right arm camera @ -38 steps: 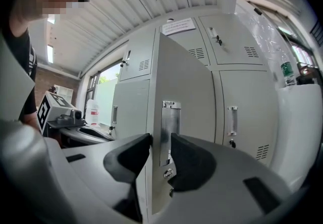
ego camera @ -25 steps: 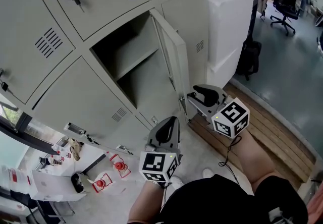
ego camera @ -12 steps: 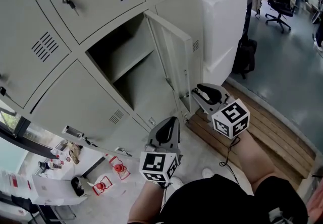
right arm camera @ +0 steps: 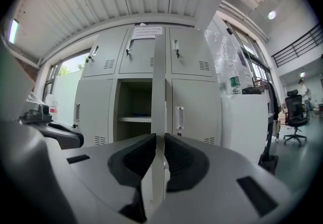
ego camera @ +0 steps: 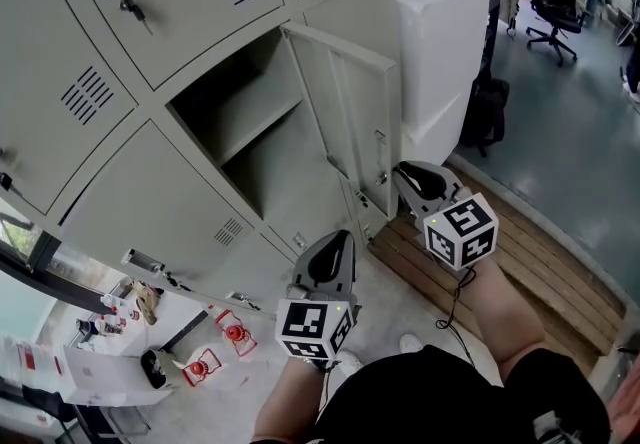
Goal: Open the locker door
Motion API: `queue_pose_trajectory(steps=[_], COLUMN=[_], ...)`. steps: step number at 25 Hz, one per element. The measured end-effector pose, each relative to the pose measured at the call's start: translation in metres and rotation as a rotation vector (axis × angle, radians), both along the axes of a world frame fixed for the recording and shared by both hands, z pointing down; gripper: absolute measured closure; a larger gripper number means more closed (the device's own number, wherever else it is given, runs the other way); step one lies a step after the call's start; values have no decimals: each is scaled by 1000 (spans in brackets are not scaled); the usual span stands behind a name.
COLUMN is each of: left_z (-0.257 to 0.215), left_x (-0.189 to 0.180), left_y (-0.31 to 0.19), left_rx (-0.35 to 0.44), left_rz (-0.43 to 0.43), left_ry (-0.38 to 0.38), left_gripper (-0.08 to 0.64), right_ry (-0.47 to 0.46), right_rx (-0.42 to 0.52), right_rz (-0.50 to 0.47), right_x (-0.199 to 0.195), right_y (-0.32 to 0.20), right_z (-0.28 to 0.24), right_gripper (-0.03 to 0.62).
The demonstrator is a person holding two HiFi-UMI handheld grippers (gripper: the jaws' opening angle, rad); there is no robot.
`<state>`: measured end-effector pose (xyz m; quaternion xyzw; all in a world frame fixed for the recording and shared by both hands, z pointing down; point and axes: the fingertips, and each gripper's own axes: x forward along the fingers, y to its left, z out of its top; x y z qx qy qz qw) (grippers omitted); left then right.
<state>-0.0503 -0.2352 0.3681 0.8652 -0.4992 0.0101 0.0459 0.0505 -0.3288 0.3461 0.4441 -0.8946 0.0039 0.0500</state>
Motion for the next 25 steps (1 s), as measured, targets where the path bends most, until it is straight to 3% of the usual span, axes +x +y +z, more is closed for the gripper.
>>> queue_pose_trajectory(steps=[7,25], left_z=[2,10], left_x=[8,27], left_y=[0,-8], left_rx=[-5,-24], left_rz=[-12,-94], left_ry=[3,4], left_gripper=[537,537], right_ry=[4,-22], right_rx=[-40,-48], right_rz=[58,8], right_x=[18,42], right_y=[-13,-35], right_z=[7,11], right_gripper=[529,537])
